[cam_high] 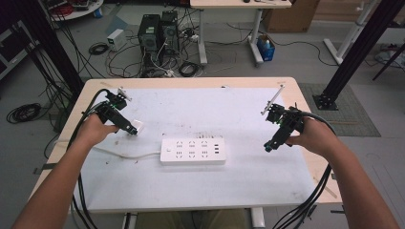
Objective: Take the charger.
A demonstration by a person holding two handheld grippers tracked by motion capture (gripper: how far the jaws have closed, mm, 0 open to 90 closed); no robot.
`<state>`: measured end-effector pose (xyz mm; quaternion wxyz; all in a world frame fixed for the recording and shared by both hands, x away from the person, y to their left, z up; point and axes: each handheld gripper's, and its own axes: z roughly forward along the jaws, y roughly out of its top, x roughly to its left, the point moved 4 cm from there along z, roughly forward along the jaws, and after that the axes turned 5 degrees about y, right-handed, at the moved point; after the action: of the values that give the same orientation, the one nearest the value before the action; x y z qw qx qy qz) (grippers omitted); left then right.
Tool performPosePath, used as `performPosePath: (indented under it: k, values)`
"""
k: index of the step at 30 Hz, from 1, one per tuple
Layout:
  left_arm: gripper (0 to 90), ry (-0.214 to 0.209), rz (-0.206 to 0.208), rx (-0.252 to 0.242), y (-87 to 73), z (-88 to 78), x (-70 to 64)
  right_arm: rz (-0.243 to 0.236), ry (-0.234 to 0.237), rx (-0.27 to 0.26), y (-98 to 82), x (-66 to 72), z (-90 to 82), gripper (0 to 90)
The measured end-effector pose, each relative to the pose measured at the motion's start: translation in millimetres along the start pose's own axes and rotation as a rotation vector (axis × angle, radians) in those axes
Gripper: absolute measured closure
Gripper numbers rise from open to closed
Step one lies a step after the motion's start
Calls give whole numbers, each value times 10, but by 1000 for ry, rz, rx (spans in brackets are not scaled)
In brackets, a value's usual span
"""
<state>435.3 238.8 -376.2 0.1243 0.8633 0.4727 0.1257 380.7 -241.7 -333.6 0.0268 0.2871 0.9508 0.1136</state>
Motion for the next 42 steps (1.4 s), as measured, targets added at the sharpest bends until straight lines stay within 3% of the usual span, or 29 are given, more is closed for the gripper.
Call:
performPosePath:
  k: [3,8,13,16,27,32,36,40,42]
  values:
    - [39,12,-57,-46,64,85,33,2,-1,0,0,4,-5,13]
    - [39,12,-105,-38,120,272,56,5,-3,3,-4,-2,-7,13]
    - [39,7,-111,-29,146,456,62,8,-7,3,-16,-12,0,13]
    - [39,19,-87,-11,156,560,52,13,-7,4,-23,-27,9,13]
    - [45,8,-136,11,172,838,82,17,-12,4,-50,-5,-15,13]
    - [98,1,-163,14,158,918,91,13,-6,5,-48,-8,-13,13]
    - [206,-13,-169,15,146,939,107,20,-4,12,-39,-4,-3,13]
    - [253,-7,-182,10,144,935,123,11,-2,12,-30,-3,3,13]
    - [321,6,-176,11,134,921,137,16,-2,15,-26,-3,4,14]
